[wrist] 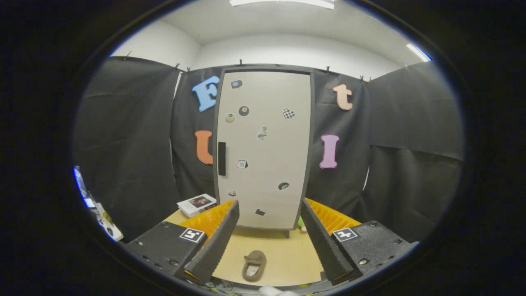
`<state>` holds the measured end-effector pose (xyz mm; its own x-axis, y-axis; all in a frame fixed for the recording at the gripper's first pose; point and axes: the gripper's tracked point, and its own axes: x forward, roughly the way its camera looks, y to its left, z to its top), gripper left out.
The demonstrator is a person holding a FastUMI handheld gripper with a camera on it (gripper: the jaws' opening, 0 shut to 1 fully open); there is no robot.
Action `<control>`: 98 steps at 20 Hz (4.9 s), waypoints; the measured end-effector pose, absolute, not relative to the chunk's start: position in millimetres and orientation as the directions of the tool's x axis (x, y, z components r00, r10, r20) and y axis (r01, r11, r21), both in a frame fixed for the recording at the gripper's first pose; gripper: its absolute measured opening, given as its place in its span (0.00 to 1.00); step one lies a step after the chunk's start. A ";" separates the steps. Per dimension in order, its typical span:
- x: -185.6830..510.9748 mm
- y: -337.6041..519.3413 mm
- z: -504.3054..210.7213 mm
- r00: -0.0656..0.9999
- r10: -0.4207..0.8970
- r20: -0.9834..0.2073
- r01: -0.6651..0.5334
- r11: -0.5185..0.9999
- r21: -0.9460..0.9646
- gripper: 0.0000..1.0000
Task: Open the shoe cabinet door, grab the shoes and put them into the shoe cabinet, then close the shoe cabinet door.
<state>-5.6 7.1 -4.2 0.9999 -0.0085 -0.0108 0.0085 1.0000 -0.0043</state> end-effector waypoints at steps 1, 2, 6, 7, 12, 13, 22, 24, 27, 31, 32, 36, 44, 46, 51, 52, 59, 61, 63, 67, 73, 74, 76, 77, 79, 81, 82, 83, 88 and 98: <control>-5.3 8.1 -3.5 1.000 -0.009 -0.011 0.009 1.000 -0.004 0.98; -4.5 9.9 -2.7 1.000 -0.010 -0.010 0.010 1.000 -0.006 0.98; 8.3 21.8 -0.5 1.000 -0.006 -0.003 0.006 1.000 -0.018 0.98; 14.9 26.9 0.9 1.000 -0.003 -0.005 0.003 1.000 -0.016 0.98; 61.3 68.9 16.9 0.999 0.045 0.015 -0.044 0.999 -0.024 0.98; 74.4 80.9 21.0 0.998 0.060 0.024 -0.059 0.998 -0.024 0.98; 219.9 158.7 45.9 0.991 0.125 0.040 -0.125 0.992 -0.004 0.98; 253.9 167.0 45.3 0.992 0.122 0.031 -0.122 0.992 -0.006 0.98; 300.1 170.5 41.1 0.994 0.113 0.007 -0.113 0.994 0.005 0.98; 336.7 177.4 33.2 0.995 0.101 -0.024 -0.100 0.995 0.015 0.92; 341.0 180.3 31.9 0.994 0.103 -0.031 -0.102 0.995 0.018 0.91; 351.7 185.2 28.2 0.995 0.096 -0.036 -0.094 0.995 0.037 0.59; 341.9 185.0 23.8 0.989 0.133 -0.061 -0.131 0.991 0.037 0.34; 323.8 182.7 21.8 0.986 0.159 -0.058 -0.158 0.987 0.026 0.32; 248.5 157.4 14.6 0.977 0.208 -0.052 -0.207 0.978 0.019 0.29; 231.8 150.1 12.5 0.976 0.211 -0.054 -0.211 0.977 0.013 0.29; 128.4 77.8 -7.6 0.984 0.166 -0.059 -0.166 0.986 0.013 0.27; 102.6 53.3 -9.5 0.989 0.139 -0.059 -0.138 0.990 0.015 0.25; 83.9 25.9 -14.0 0.992 0.107 -0.060 -0.106 0.994 0.019 0.24; 55.0 -16.3 -18.6 0.997 0.048 -0.061 -0.045 0.998 0.039 0.20; 37.1 -90.8 -22.3 0.997 -0.044 -0.063 0.045 0.999 0.020 0.09; 35.0 -106.5 -24.0 0.995 -0.079 -0.063 0.079 0.997 -0.002 0.08; 34.2 -134.4 -23.8 0.989 -0.132 -0.062 0.132 0.991 -0.005 0.05; 34.7 -146.2 -24.8 0.986 -0.151 -0.064 0.151 0.989 -0.008 0.04; 34.1 -157.6 -24.1 0.989 -0.132 -0.059 0.133 0.991 0.015 0.04; 36.2 -162.8 -26.8 0.992 -0.113 -0.055 0.114 0.993 0.009 0.04; 37.2 -166.4 -26.5 0.993 -0.106 -0.055 0.107 0.994 0.012 0.04; 36.8 -169.9 -27.3 0.993 -0.101 -0.056 0.102 0.995 0.015 0.04; 31.3 -176.6 -29.1 0.993 -0.099 -0.060 0.102 0.994 0.039 0.04; -38.1 -148.1 -37.0 0.994 -0.103 -0.044 0.101 0.993 -0.056 0.09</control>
<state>-38.1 -148.1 -37.0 0.9937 -0.1035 -0.0438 0.1010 0.9933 -0.0560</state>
